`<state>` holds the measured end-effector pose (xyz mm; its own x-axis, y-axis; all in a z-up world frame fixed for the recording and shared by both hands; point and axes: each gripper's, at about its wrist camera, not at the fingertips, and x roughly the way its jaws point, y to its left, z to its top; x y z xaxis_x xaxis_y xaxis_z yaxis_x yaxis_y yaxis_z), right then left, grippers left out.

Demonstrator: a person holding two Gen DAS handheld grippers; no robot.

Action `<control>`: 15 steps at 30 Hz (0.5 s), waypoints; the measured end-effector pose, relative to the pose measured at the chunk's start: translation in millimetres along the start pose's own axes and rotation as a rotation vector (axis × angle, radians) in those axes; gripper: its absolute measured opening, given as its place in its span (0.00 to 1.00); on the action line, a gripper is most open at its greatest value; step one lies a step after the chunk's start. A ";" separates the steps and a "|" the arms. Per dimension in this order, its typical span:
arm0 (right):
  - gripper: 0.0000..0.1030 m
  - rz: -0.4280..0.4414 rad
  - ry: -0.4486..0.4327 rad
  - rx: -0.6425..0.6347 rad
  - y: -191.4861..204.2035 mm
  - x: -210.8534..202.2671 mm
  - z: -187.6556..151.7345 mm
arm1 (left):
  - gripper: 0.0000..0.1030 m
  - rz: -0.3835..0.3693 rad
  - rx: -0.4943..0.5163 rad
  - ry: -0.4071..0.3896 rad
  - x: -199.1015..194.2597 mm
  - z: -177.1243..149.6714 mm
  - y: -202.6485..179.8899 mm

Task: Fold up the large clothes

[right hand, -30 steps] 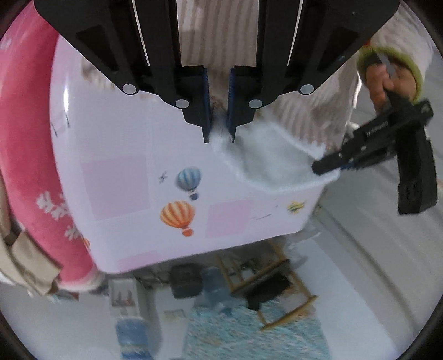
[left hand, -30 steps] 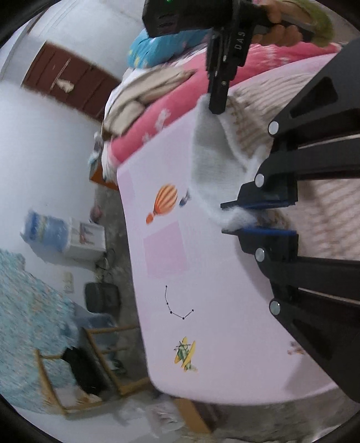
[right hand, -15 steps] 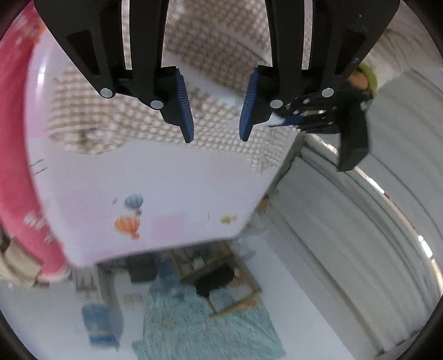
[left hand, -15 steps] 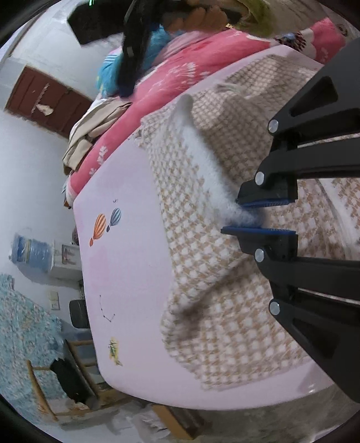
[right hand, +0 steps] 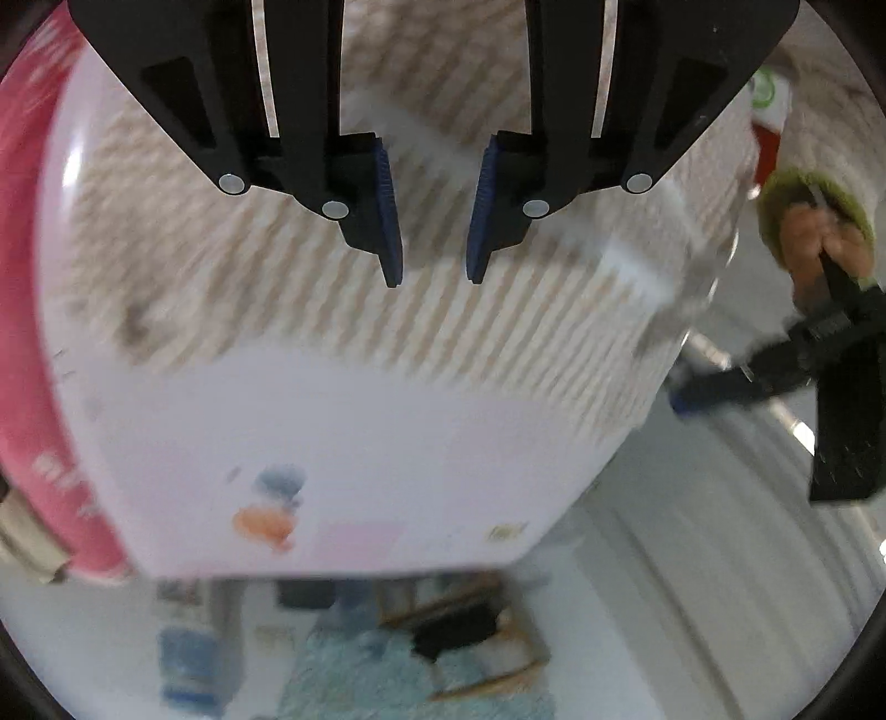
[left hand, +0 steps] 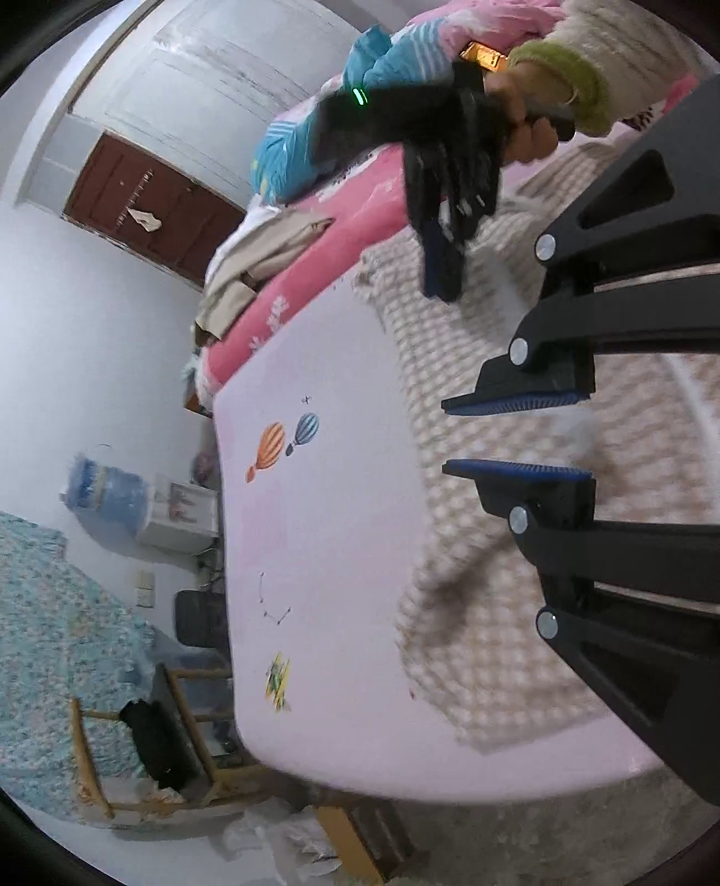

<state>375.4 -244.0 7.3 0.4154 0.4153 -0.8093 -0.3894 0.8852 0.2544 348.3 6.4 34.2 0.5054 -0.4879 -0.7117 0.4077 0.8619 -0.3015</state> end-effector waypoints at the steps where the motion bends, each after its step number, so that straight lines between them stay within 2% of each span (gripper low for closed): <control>1: 0.23 -0.021 -0.010 0.023 -6.3 1.0 6.7 | 0.15 0.026 0.002 0.014 10.4 3.8 2.9; 3: 0.23 -0.085 -0.017 0.061 -21.0 11.5 14.4 | 0.15 0.118 0.022 0.070 41.2 7.5 11.4; 4: 0.20 -0.101 0.000 0.081 -29.2 21.1 14.8 | 0.15 0.155 0.023 0.104 55.9 6.4 18.2; 5: 0.20 -0.097 0.022 0.098 -37.7 30.9 13.0 | 0.15 0.160 0.016 0.133 67.8 4.4 24.1; 8: 0.20 -0.079 0.029 0.108 -45.4 40.3 9.5 | 0.15 0.134 0.002 0.123 73.9 2.0 31.4; 10: 0.21 -0.122 0.024 0.094 -32.0 33.4 14.4 | 0.15 0.150 0.012 0.113 67.5 3.4 26.1; 11: 0.23 -0.106 0.012 0.080 -23.5 28.5 15.3 | 0.15 0.147 0.033 0.094 61.1 5.5 19.5; 13: 0.23 -0.049 -0.010 0.043 -9.5 19.5 15.9 | 0.15 0.088 0.072 0.060 52.2 6.7 7.4; 15: 0.24 -0.027 -0.017 -0.014 9.6 27.9 18.4 | 0.15 0.026 0.127 0.057 50.9 6.6 -9.2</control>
<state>398.4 -220.1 -3.1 0.4395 0.3952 -0.8066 -0.3896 0.8930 0.2252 375.3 -27.3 4.9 0.4749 -0.4540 -0.7539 0.4899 0.8480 -0.2021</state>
